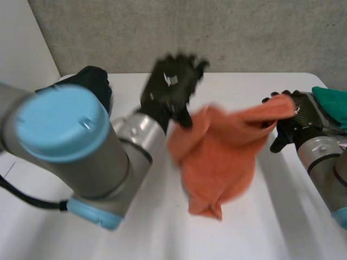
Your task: Fold the laundry.
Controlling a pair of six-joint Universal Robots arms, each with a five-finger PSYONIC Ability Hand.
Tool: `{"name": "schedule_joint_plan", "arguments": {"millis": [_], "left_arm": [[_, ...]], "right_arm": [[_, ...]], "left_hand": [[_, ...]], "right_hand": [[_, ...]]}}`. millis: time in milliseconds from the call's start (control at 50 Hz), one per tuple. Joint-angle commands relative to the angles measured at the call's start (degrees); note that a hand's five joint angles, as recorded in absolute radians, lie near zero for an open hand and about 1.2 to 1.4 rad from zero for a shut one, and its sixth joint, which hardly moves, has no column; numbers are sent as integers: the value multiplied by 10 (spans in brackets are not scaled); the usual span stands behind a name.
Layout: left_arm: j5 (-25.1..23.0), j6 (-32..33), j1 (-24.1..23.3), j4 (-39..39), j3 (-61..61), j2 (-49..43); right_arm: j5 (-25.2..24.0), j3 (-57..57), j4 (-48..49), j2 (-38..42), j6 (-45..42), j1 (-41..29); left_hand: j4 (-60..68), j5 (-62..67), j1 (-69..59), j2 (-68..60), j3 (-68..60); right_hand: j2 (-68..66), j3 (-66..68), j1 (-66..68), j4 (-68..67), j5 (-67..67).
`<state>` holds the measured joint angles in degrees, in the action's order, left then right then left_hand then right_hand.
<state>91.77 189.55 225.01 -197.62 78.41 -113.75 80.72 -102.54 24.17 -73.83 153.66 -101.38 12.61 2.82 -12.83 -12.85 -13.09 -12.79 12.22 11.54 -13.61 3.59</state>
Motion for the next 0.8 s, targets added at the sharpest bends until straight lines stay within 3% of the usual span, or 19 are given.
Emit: {"name": "schedule_joint_plan", "arguments": {"millis": [20, 200, 440, 600, 680, 700, 780, 800], "left_arm": [[-5, 0, -10, 23, 25, -20], [-6, -1, 43, 33, 26, 13], [-22, 9, 43, 79, 17, -21], [-59, 72, 44, 111, -7, -78], [-60, 79, 44, 113, -6, -93], [-59, 79, 44, 113, -6, -96], [-56, 79, 48, 106, -11, -97], [-55, 79, 48, 101, -17, -97]], "right_arm": [[1, 22, -8, 0, -4, 25], [-15, 64, -114, -3, -8, 37], [-115, 114, -397, -25, -38, 35], [-109, 81, -310, 30, 48, 5], [-86, 85, -237, 81, 59, -30], [-78, 88, -228, 88, 59, -36], [-52, 109, -200, 105, 59, -51], [-45, 123, -192, 106, 59, -52]], "left_hand": [[-9, -11, 11, 11, 14], [10, 8, -7, -7, -5], [42, 39, -39, -39, -37], [141, 139, -139, -138, -136], [319, 317, -316, -316, -314], [422, 420, -420, -420, -418], [673, 671, -671, -671, -668], [674, 672, -672, -672, -669]], "right_hand": [[28, -22, -15, 36, -36], [28, -22, -15, 36, -36], [28, -22, -15, 36, -36], [28, -22, -15, 36, -36], [22, -17, -10, 31, -30], [-31, 37, 44, -23, 23], [-616, 621, 628, -608, 608], [-672, 677, 684, -663, 664]]}}
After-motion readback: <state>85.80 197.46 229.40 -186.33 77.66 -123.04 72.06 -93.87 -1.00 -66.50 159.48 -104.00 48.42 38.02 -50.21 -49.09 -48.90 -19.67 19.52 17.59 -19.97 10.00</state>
